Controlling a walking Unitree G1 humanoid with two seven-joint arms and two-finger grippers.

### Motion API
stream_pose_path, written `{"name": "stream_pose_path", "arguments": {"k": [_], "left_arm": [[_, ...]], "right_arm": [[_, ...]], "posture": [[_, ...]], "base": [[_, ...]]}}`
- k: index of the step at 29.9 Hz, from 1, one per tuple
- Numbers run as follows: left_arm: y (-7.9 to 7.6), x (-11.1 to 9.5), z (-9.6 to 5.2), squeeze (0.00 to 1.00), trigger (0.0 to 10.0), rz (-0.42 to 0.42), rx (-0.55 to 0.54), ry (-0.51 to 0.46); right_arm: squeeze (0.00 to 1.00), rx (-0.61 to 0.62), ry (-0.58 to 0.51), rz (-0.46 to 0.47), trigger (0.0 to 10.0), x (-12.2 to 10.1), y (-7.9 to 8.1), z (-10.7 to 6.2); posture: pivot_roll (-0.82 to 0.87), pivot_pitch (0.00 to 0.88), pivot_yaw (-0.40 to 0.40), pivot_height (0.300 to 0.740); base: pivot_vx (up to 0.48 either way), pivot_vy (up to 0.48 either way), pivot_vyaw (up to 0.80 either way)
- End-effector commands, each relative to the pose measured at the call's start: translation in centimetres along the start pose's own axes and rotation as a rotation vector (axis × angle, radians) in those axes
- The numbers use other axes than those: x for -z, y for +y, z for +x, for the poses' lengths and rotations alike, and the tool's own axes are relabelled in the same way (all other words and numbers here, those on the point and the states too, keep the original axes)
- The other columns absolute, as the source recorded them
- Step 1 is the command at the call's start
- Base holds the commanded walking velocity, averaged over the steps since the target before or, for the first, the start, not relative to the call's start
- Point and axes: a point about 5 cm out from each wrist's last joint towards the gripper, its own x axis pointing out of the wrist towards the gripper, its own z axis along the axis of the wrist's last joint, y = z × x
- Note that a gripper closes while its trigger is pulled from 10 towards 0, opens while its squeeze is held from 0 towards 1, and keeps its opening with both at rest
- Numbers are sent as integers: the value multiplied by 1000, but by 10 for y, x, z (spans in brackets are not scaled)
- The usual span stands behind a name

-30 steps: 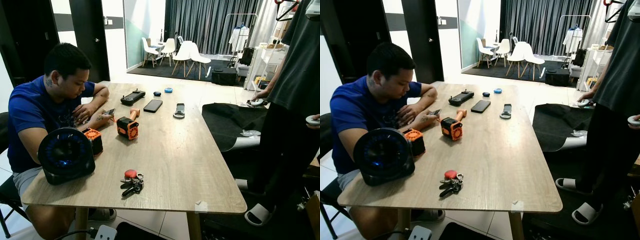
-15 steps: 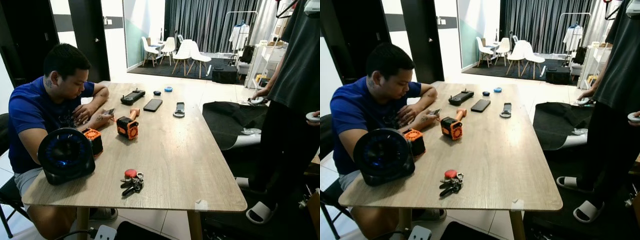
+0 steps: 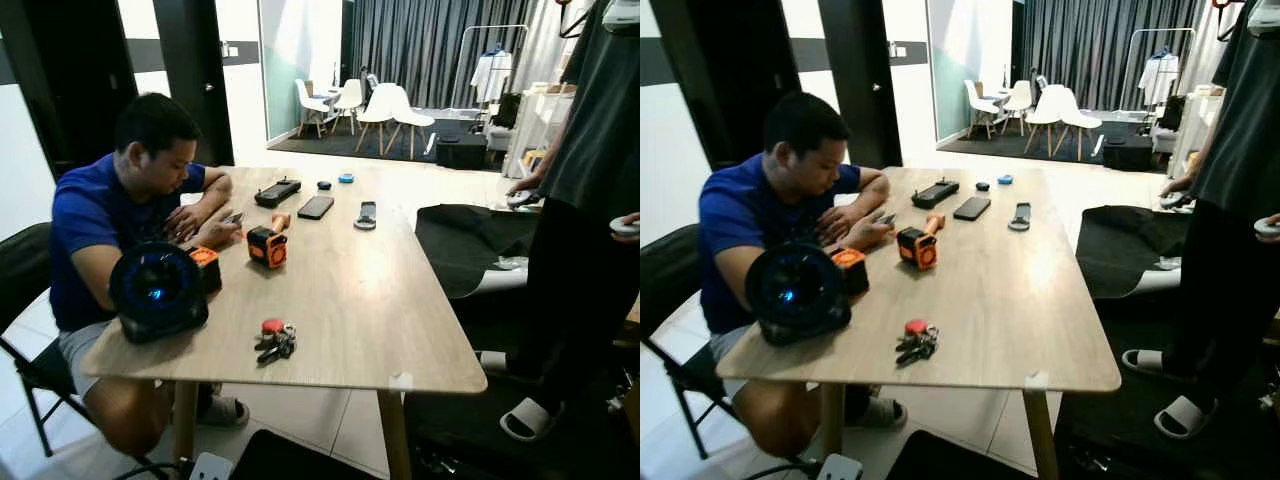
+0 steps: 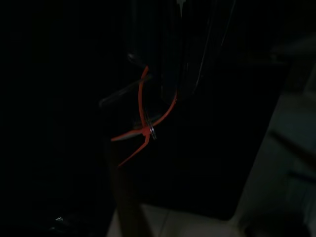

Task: Hang keys on a hook

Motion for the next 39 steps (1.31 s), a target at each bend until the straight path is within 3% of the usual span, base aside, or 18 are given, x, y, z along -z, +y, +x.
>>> {"name": "stream_pose_path", "arguments": {"k": [1, 10, 39], "left_arm": [[-1, 4, -2, 0, 10000, 0, 4, 10], [0, 4, -3, 0, 10000, 10, 9, 10], [-1, 6, -5, 0, 10000, 18, 7, 1]], "right_arm": [[0, 4, -4, 6, 10000, -3, 0, 1], [0, 4, -3, 10, 10000, -2, 1, 1], [0, -24, -12, -14, 10000, -2, 3, 1]], "posture": [[62, 36, 6, 740], [66, 37, 9, 740], [69, 35, 6, 740]], "base": [[-382, 0, 0], [-376, 0, 0], [0, 0, 0]]}}
